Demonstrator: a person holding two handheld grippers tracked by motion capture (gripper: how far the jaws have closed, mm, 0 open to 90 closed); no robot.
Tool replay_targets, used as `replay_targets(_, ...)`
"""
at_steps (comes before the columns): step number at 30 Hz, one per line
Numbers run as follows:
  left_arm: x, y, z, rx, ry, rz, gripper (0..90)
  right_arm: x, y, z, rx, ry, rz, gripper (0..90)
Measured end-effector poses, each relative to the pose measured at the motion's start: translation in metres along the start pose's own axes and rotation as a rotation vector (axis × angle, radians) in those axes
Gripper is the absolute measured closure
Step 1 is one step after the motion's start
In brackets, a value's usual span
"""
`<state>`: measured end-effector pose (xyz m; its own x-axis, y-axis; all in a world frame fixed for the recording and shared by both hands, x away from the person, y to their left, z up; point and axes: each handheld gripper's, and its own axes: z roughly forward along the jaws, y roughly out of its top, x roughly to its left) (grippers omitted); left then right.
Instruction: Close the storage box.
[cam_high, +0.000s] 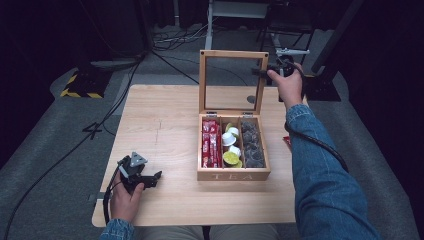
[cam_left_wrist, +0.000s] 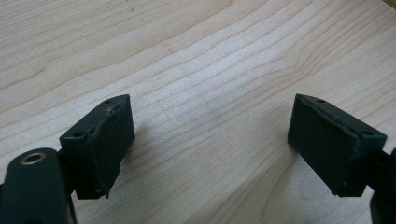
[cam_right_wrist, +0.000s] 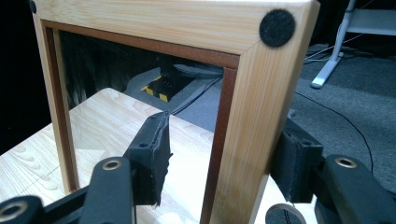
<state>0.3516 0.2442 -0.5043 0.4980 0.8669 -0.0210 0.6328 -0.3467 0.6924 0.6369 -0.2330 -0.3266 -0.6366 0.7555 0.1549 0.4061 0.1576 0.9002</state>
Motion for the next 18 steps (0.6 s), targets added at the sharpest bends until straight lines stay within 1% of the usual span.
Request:
replay_targets(5,0.0,0.0,0.0,0.001,0.001,0.0,14.9,0.005,0.0,-0.009,-0.008,0.006,0.003,44.8)
replay_targets(9,0.0,0.0,0.0,0.001,0.0,-0.003,14.9,0.012,0.001,-0.019,-0.008,0.011,-0.006,44.8)
replay_targets(15,0.0,0.001,0.001,0.001,0.003,-0.007,14.7,0.025,0.0,-0.038,-0.005,0.032,-0.031,45.0)
replay_targets(16,-0.001,0.001,0.001,-0.001,0.002,-0.012,14.7,0.027,0.0,-0.042,-0.005,0.037,-0.038,45.2)
replay_targets(18,0.0,0.001,0.001,0.002,0.004,-0.007,14.5,0.031,-0.001,-0.049,-0.005,0.045,-0.055,45.5)
